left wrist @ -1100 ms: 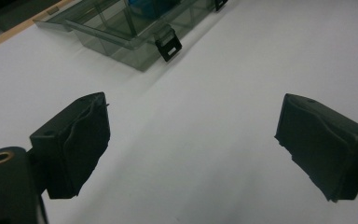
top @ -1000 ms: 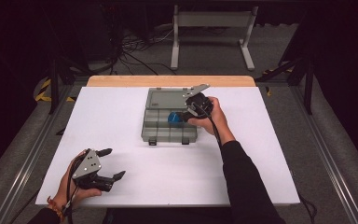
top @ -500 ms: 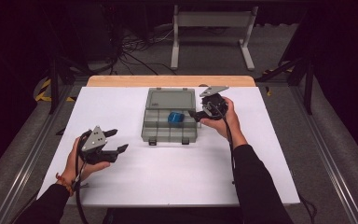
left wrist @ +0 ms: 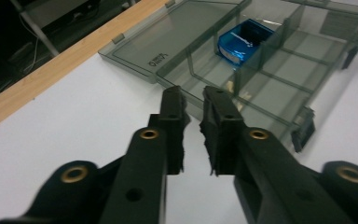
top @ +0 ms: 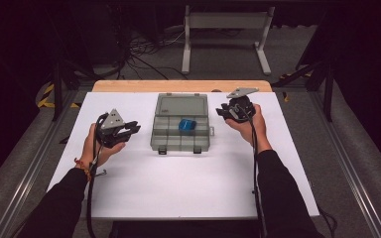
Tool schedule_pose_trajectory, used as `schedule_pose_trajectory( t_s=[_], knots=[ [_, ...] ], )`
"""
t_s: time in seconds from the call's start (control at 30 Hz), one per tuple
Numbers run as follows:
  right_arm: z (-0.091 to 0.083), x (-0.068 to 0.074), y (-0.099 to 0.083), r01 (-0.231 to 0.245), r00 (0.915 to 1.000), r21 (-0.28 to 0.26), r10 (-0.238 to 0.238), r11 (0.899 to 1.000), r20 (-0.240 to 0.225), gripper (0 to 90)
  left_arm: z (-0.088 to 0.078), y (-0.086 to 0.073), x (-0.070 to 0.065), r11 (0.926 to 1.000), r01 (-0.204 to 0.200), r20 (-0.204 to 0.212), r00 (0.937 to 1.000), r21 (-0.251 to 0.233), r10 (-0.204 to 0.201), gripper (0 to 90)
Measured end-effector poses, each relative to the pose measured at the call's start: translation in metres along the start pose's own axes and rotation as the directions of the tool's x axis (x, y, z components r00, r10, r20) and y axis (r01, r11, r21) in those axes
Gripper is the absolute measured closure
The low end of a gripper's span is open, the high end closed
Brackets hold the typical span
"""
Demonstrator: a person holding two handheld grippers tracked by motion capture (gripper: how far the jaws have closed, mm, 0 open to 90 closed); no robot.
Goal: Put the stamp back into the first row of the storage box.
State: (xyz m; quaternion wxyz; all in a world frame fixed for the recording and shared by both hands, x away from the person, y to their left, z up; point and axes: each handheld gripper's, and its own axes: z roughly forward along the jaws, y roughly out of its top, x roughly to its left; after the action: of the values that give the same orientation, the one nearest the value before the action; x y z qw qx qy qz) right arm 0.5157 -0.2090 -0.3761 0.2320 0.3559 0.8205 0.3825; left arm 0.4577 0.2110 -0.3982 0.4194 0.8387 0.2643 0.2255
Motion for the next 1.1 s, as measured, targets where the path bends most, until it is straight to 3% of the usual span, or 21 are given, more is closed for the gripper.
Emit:
schedule_pose_trajectory(
  t_s=[0.2, 0.33, 0.67, 0.9, 1.1],
  knots=[
    [0.002, -0.008, 0.002, -0.015, 0.9995, 0.027, 0.014, 1.0, 0.027, 89.8, 0.012, 0.013, 0.012, 0.999, -0.011, -0.013, 0.9998, 0.043, 0.012, 89.6],
    [0.003, -0.015, 0.002, -0.047, 0.9964, 0.014, 0.046, 0.999, 0.071, 90.0, 0.023, 0.019, 0.023, 0.9979, 0.019, -0.025, 0.9995, 0.063, -0.018, 89.8],
    [0.017, -0.028, -0.001, -0.089, 0.9925, 0.058, 0.084, 0.994, 0.088, 90.0, 0.047, 0.03, 0.043, 0.9924, 0.057, -0.049, 0.9975, 0.109, -0.052, 89.9],
    [0.03, -0.032, 0.0, -0.102, 0.9922, 0.095, 0.094, 0.99, 0.081, 90.0, 0.066, 0.032, 0.053, 0.9837, 0.085, -0.051, 0.9956, 0.158, -0.078, 89.8],
    [0.05, -0.025, 0.003, -0.088, 0.9944, 0.144, 0.078, 0.986, 0.071, 90.0, 0.088, 0.026, 0.057, 0.9718, 0.113, -0.056, 0.9931, 0.207, -0.103, 89.8]
  ],
)
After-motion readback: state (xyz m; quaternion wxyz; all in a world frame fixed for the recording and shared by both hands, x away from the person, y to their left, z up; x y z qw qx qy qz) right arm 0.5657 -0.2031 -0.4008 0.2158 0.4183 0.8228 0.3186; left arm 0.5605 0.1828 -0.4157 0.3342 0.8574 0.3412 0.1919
